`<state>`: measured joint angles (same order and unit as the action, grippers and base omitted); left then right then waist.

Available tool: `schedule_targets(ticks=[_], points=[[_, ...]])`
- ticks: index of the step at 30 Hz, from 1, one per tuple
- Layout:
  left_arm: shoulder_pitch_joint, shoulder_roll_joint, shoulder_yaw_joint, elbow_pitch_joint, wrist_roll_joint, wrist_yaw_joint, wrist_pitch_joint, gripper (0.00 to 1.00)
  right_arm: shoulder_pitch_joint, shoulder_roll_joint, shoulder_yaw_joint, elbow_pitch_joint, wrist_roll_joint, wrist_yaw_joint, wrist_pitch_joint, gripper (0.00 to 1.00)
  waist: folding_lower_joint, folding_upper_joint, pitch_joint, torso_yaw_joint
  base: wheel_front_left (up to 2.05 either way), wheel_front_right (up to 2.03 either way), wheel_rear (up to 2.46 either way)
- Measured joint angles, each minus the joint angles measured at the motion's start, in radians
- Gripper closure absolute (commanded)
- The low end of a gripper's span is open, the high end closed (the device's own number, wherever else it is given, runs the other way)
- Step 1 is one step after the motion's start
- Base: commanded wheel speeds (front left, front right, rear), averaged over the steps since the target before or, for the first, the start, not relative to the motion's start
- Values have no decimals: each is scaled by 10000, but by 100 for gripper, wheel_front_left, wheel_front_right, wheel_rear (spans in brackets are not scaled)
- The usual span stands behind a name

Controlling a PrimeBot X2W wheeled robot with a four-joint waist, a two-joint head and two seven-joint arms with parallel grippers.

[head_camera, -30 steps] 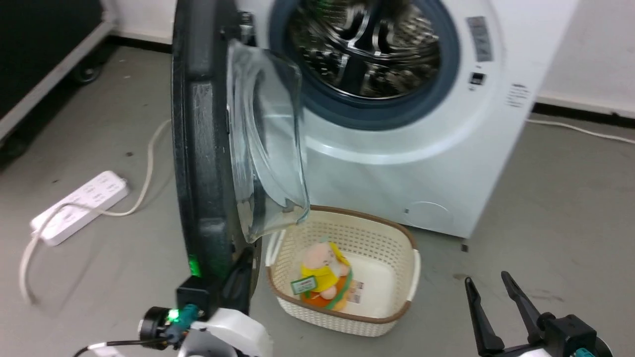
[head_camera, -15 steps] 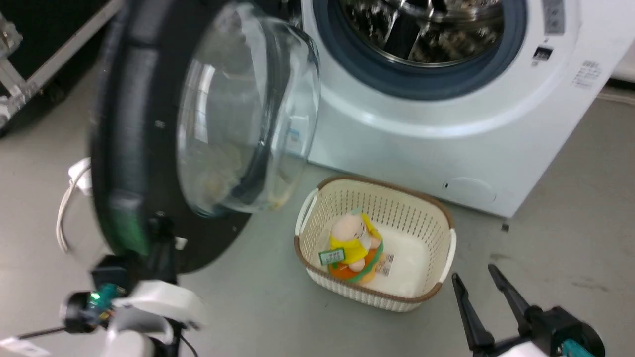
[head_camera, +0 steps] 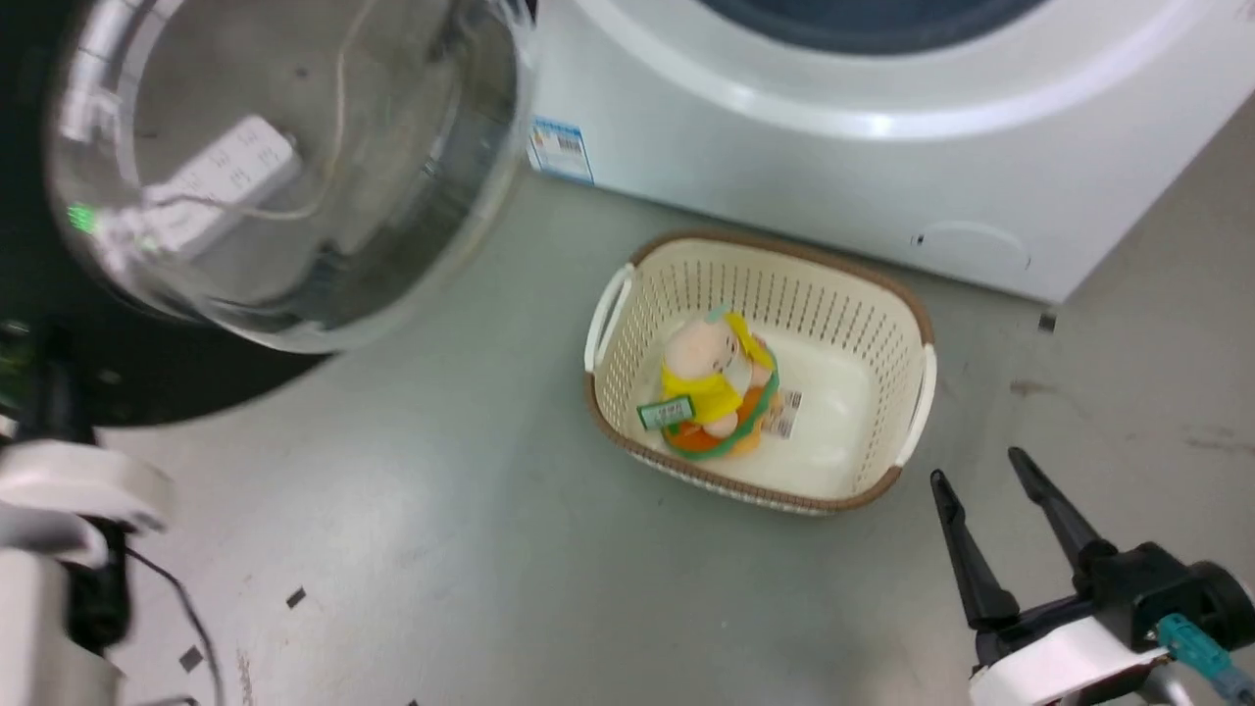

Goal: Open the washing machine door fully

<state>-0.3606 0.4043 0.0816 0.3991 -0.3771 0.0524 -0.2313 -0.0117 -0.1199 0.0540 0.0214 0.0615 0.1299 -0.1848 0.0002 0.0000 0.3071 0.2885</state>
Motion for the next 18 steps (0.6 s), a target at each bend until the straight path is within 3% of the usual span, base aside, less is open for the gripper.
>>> schedule_targets(ticks=[11,18], points=[[-1672,1018,798,1724,-58,-353,-238,100,-114,-247,-159,-658,-81,0,265,0,0,0,954,-252,0,0,0],[-1700,1049,1049,1522,525,-531,-247,100,-127,-171,-219,-606,-77,0,215,0,-1,0,674,-423,0,0,0]])
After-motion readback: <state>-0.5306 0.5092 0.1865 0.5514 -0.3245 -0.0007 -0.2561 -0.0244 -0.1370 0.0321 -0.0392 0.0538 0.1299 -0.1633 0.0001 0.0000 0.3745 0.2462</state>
